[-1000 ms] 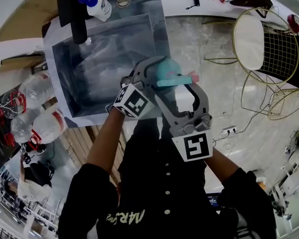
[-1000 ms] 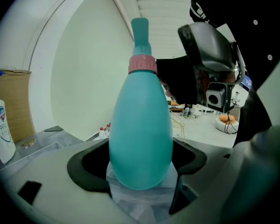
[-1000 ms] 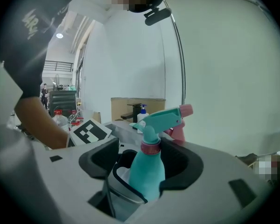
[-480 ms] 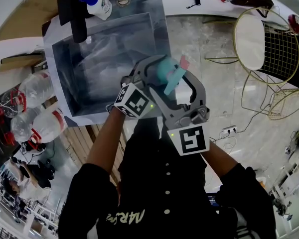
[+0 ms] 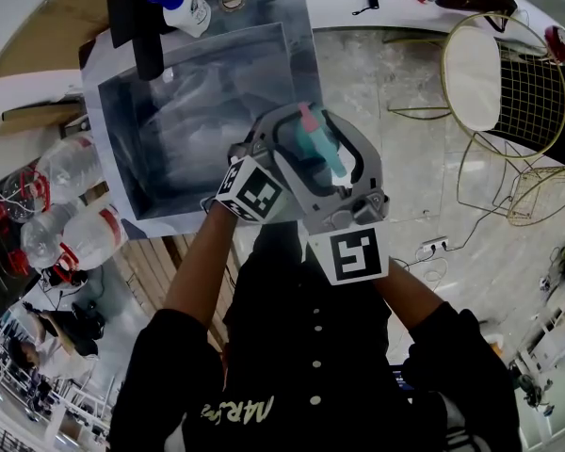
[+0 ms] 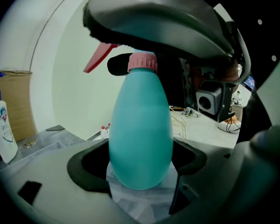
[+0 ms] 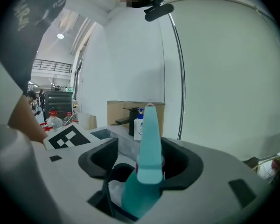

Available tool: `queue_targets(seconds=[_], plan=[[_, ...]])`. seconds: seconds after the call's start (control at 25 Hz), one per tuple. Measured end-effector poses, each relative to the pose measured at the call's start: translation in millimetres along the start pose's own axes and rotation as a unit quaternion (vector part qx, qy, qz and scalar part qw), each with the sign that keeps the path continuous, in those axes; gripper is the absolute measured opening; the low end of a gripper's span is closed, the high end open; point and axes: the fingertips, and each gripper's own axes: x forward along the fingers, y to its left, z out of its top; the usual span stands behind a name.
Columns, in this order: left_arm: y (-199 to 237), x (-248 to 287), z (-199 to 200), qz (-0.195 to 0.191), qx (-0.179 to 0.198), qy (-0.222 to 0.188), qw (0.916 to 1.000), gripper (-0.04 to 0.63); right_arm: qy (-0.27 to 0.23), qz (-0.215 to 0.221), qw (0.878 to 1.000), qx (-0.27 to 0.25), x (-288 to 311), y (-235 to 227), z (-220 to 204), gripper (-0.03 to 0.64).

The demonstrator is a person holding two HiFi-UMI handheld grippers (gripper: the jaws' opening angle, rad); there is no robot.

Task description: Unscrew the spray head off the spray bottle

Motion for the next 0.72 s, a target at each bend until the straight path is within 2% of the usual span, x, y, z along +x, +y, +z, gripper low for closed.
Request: queue_targets(seconds=[0.12,0.28,0.36,0.48,0.6,0.72], plan=[[0,0,0,-0.001,-0.002,0.000,1.0000,0.394,-0.005,0.011,1.000,-0.024,2,-2,1,0.274],[0,1,-1,-0.003,-0.002,0.000,1.0000,0.394,-0.008,0.046,0.998,-0.051,1,-5,-1,0.184],[0,1,0,-0.005,-0.001,0.001,1.0000,0.394,-0.011,0.074,0.995,-0.059,0,-5,-1,0.141],[0,0,0,-0.008,-0.001,-0.001,1.0000,0.394,-0.022,0.136,0.988,-0.074,-2,0,-1,0.138],[-1,0,-1,-0.013,0.000,-0.003,0.9999,0.394,-0.035,0.231,0.968,-0.094,-6,9,-1,0.137],[-2,0,-1,-0.024,0.003,-0.008,0.9997,0.394,-0.044,0.347,0.931,-0.104,-14,15,-2,0.137]])
